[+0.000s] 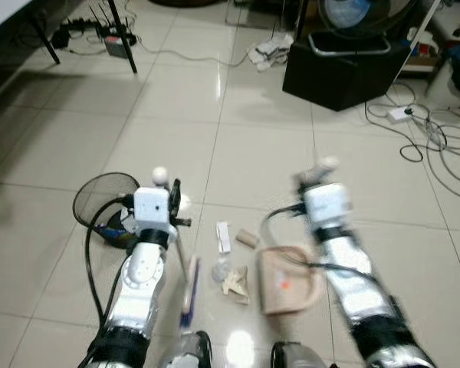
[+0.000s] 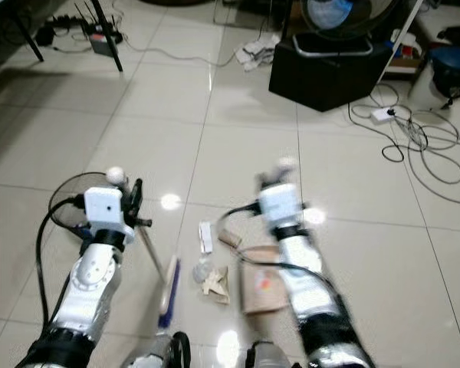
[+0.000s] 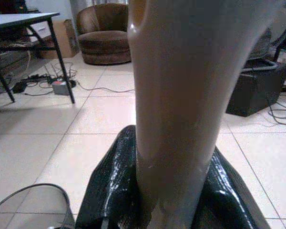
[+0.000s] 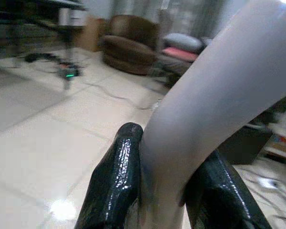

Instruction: Sweep floor

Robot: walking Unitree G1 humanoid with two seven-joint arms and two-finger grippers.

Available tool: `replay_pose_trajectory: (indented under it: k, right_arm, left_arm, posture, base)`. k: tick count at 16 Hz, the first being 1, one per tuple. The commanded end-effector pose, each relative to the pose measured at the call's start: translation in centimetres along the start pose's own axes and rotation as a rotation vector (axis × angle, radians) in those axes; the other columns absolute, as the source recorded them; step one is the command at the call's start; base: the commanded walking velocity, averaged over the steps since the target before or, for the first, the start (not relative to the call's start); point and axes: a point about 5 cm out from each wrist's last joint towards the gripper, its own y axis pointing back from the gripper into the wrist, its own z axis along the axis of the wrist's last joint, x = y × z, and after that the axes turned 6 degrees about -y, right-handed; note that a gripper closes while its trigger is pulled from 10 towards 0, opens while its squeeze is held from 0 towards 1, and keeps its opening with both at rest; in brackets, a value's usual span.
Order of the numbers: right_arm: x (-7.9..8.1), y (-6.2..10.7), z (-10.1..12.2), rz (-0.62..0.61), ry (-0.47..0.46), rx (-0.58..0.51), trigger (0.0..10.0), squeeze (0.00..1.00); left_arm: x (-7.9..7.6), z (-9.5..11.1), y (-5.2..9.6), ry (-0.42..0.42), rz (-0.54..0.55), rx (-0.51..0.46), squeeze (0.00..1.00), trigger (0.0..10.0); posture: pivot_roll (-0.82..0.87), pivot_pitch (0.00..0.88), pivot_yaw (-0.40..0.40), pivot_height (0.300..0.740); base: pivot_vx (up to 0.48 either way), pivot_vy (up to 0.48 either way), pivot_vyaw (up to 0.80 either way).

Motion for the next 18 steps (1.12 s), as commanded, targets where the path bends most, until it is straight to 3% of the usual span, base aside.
replay_pose_trajectory:
  k: [1,5,7,9,11,13,16,18]
  right_arm:
    - [1.0,0.1,-0.3,0.052,0.027,-0.002,10.0,0.00]
    - [2.6,0.1,-1.0,0.055,0.004,0.015,10.0,0.00]
    - [2.6,-0.2,-0.7,0.035,-0.029,-0.004,10.0,0.00]
    - [2.3,-0.4,-0.8,0.002,-0.058,-0.010,10.0,0.00]
    - [2.0,-0.4,-0.9,-0.011,-0.063,-0.007,10.0,0.00]
    - [1.5,-0.4,-1.0,-0.030,-0.077,-0.008,10.0,0.00]
    - [1.1,-0.4,-0.9,-0.046,-0.128,-0.017,10.0,0.00]
    - [0.9,-0.2,-1.0,-0.056,-0.163,-0.019,10.0,0.00]
  left_arm:
    - [-0.3,-0.9,0.4,-0.009,-0.007,0.032,0.00,10.0]
    - [-1.5,-1.3,-0.1,0.063,-0.014,0.048,0.00,10.0]
    - [-2.2,-0.7,-0.6,0.162,-0.033,0.039,0.00,10.0]
    - [-3.5,-0.2,-0.5,0.300,-0.173,0.025,0.00,10.0]
    - [-3.9,-0.3,0.3,0.348,-0.279,0.043,0.00,10.0]
    - [-3.2,0.0,0.9,0.354,-0.360,0.033,0.00,10.0]
    - [-1.4,1.0,0.0,0.392,-0.296,-0.011,0.00,10.0]
    - [0.1,1.8,-1.1,0.335,-0.222,-0.049,0.00,10.0]
  posture:
    - [0.02,0.253,0.029,0.740]
    - [0.02,0.257,0.027,0.740]
    - [0.02,0.256,0.028,0.740]
    - [0.02,0.247,0.029,0.740]
    - [0.02,0.237,0.033,0.740]
    - [0.02,0.226,0.035,0.740]
    - [0.02,0.214,0.037,0.740]
    - [0.02,0.199,0.033,0.740]
  base:
    - [0.000,0.000,0.00]
    - [0.000,0.000,0.00]
    - [0.000,0.000,0.00]
    - [0.000,0.000,0.00]
    - [0.000,0.000,0.00]
    - [0.000,0.000,0.00]
    - [0.000,0.000,0.00]
    - [0.000,0.000,0.00]
